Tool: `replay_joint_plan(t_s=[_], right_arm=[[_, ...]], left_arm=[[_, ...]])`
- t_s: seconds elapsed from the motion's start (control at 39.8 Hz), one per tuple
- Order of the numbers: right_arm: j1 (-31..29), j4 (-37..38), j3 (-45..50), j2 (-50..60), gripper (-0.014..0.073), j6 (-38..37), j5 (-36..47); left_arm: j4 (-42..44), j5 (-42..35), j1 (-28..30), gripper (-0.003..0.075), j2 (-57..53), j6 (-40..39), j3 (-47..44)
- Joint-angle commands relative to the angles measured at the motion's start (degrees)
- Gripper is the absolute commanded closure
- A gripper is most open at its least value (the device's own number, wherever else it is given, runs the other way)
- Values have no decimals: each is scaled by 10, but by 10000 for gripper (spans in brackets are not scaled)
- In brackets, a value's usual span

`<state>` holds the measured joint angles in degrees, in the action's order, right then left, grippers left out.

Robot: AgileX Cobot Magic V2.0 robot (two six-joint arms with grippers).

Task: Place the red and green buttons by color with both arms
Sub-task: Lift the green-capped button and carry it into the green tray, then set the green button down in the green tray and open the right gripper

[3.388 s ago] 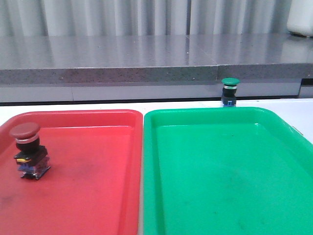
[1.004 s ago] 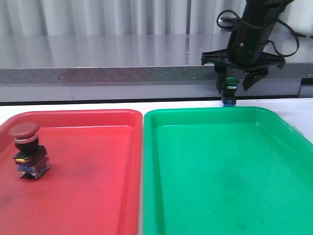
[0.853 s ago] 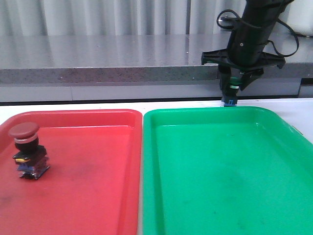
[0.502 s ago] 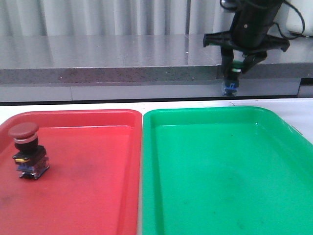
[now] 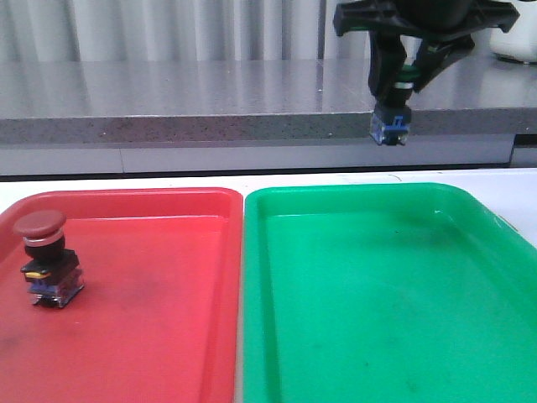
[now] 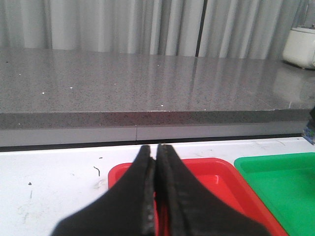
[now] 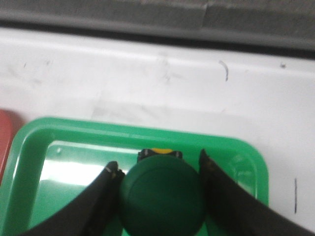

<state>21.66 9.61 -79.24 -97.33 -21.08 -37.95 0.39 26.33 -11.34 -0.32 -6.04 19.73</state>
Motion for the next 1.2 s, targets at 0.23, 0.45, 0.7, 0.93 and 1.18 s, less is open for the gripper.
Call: replay_joint_plan(t_s=[0.23,0.45,0.7,0.93,1.18], right_arm=[[59,15,217,134,453,1,129],[65,0,279,127,453,1,181],[65,0,286,109,453,1,183],[65,0,286,101,287,1,183],[66,-20,285,119,-8,1,173]], left_arm=[[-4,-41,0,740,-7,-5,14],[-4,-41,0,740,-7,-5,14],[-4,-41,0,740,-7,-5,14],[-4,-41,0,740,-7,-5,14],[-4,-41,0,740,-7,-5,14]])
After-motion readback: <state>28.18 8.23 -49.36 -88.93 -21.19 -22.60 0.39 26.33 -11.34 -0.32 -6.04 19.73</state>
